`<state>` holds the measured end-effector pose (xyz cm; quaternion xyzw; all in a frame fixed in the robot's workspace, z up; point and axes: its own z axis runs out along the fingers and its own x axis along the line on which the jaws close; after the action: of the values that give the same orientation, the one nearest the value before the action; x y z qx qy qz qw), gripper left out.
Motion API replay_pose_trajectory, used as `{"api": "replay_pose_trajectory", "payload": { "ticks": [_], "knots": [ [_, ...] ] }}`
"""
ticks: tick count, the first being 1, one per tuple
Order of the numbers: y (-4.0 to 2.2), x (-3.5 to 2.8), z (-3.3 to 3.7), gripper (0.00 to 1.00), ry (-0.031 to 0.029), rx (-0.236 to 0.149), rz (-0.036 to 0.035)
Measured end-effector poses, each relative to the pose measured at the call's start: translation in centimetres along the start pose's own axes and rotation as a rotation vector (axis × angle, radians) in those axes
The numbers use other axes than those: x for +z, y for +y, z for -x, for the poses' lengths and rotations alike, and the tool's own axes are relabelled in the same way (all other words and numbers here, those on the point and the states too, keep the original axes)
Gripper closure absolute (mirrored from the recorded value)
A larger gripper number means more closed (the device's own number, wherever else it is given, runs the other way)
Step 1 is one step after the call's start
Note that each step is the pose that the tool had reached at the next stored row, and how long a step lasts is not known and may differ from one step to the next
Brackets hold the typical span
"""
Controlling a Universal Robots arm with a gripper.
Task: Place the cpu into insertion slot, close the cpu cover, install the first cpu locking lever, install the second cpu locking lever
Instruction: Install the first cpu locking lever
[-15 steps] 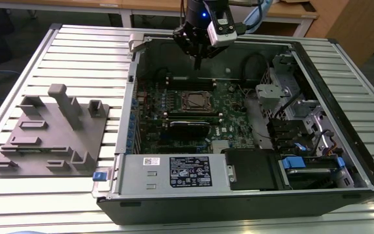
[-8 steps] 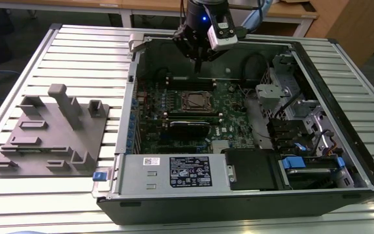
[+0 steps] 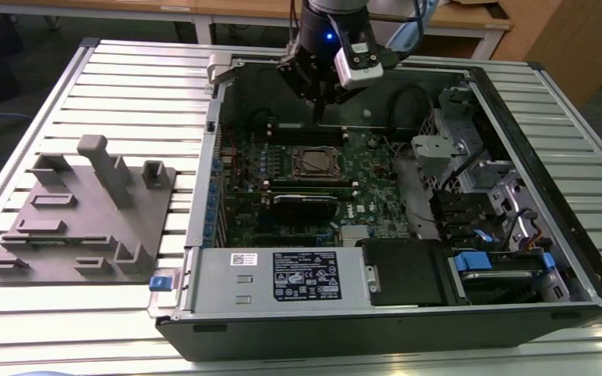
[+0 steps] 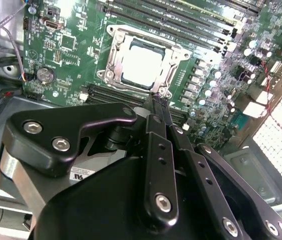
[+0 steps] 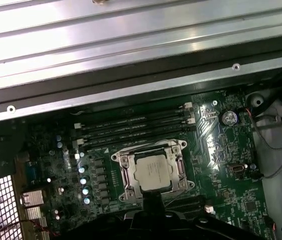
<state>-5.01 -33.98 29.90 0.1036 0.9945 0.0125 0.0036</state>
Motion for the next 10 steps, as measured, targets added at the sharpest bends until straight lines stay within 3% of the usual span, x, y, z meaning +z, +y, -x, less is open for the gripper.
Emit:
{"api": "replay_pose_trajectory", "payload": {
  "ticks": [10],
  "knots": [
    [-0.70, 0.73, 0.14, 0.90, 0.0001, 0.000, -0.0002]
  ]
}}
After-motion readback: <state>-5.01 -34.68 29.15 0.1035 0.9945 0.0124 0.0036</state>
